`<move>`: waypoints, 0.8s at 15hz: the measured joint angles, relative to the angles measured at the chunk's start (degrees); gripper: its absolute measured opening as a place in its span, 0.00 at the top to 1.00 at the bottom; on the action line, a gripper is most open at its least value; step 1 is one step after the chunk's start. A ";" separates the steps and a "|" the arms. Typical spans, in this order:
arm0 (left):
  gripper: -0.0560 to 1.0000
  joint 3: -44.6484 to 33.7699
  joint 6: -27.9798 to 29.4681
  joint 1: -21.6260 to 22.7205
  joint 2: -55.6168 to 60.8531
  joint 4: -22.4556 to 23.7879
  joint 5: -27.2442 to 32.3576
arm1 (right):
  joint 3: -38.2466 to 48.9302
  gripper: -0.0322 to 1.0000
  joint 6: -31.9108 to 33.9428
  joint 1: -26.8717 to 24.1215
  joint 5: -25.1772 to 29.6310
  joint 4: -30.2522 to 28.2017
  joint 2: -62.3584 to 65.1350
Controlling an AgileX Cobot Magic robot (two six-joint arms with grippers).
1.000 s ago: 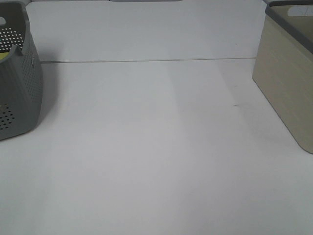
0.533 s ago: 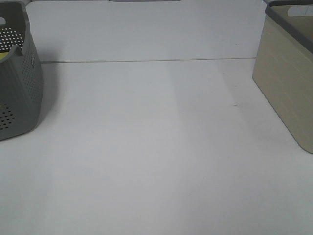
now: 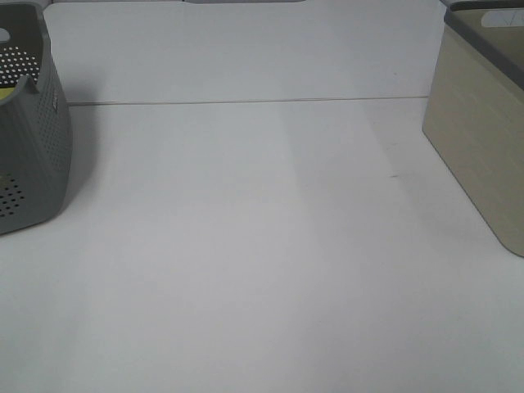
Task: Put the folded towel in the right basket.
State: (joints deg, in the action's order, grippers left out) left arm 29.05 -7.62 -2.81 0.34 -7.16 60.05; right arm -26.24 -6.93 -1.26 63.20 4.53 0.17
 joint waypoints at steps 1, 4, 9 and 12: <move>0.04 0.00 0.00 0.00 0.00 0.00 0.00 | 0.00 0.04 0.00 0.00 0.00 0.00 0.00; 0.04 0.00 0.00 0.00 0.00 0.00 0.00 | 0.00 0.04 0.00 0.00 0.00 0.00 0.00; 0.04 0.00 0.00 0.00 0.00 0.00 0.00 | 0.00 0.04 0.00 0.00 0.00 0.00 0.00; 0.04 0.00 0.00 0.00 0.00 0.00 0.00 | 0.00 0.04 0.00 0.00 0.00 0.00 0.00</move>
State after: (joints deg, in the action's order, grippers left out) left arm 29.05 -7.62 -2.81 0.34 -7.16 60.05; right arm -26.24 -6.93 -1.26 63.20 4.53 0.17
